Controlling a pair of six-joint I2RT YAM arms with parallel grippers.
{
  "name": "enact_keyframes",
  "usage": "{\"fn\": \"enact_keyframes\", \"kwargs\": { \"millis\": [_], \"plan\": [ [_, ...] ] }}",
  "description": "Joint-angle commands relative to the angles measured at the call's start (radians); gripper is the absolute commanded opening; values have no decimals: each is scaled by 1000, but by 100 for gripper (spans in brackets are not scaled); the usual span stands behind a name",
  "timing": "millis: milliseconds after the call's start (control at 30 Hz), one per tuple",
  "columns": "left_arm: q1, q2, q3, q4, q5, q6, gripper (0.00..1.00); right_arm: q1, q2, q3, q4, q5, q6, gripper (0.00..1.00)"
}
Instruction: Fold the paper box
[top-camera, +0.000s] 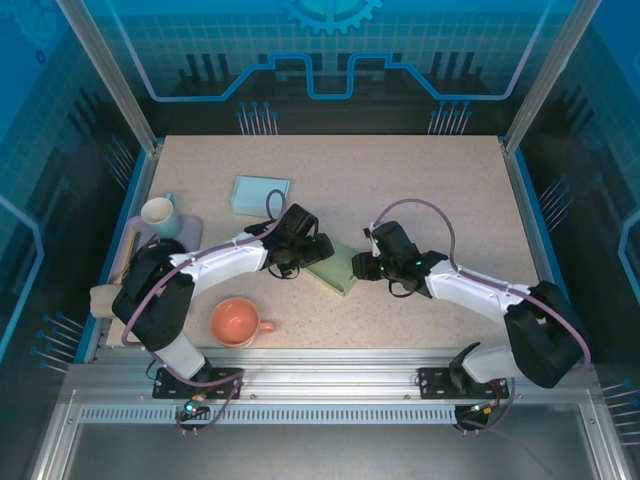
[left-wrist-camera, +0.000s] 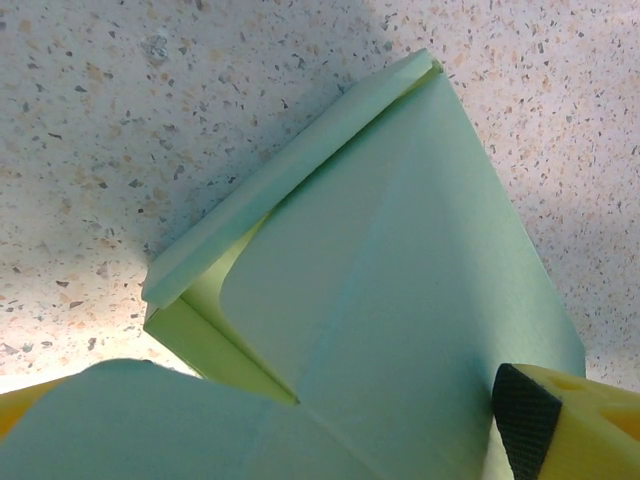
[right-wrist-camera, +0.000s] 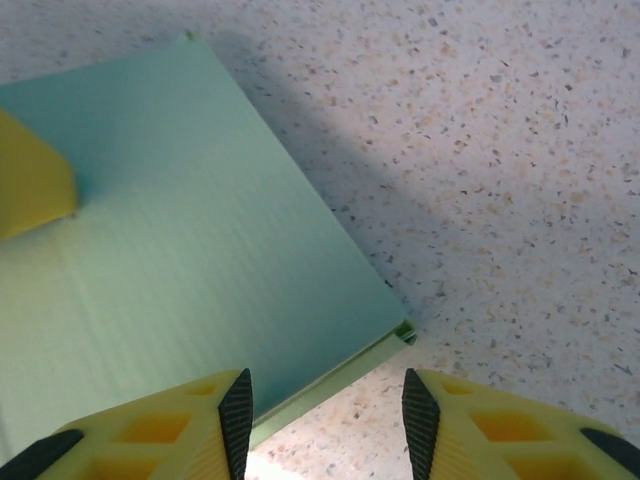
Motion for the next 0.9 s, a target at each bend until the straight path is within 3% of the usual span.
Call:
{"fn": "enact_keyframes", "kwargs": {
  "millis": [0,433,667,867],
  "plan": [
    [-7,-12,-15,-32,-27,15,89,13,49,24,38,46,10,47],
    [-5,-96,-26,-84,-125,66,95,-5,136,83,-12,79,-42,48],
    [24,-72,68,-53,-189,239,99,-78,245,258,-147,-87,-210,45],
    [57,-2,134,-57,-192,269,98,-93,348,351,-231,-85,-268,45]
  ]
}}
